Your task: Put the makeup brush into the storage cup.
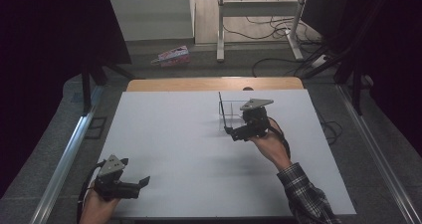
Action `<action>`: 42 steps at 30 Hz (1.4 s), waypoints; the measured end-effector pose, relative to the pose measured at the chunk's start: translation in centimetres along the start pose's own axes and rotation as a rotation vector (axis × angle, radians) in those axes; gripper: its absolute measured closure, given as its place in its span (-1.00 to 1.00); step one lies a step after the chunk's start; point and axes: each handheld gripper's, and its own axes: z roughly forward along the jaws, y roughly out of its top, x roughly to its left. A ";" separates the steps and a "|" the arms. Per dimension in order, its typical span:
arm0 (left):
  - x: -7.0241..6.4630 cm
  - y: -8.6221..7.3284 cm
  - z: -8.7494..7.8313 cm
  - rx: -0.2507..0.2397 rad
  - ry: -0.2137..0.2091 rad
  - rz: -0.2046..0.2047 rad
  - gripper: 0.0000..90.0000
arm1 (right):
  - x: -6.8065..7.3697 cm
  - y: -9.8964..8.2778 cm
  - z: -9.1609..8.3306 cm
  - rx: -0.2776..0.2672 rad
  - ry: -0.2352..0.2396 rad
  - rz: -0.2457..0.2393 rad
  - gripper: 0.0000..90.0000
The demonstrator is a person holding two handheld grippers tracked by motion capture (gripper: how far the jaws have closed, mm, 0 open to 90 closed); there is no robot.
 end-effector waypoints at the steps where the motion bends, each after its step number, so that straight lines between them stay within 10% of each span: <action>1: 0.0 0.0 0.0 0.001 0.001 0.000 -1.00 | 0.0 -0.1 0.0 0.001 0.001 -0.001 -1.00; 42: 0.0 0.0 0.0 0.010 0.004 -0.006 -0.99 | 2.0 -2.6 -2.1 0.040 0.010 -0.048 -1.00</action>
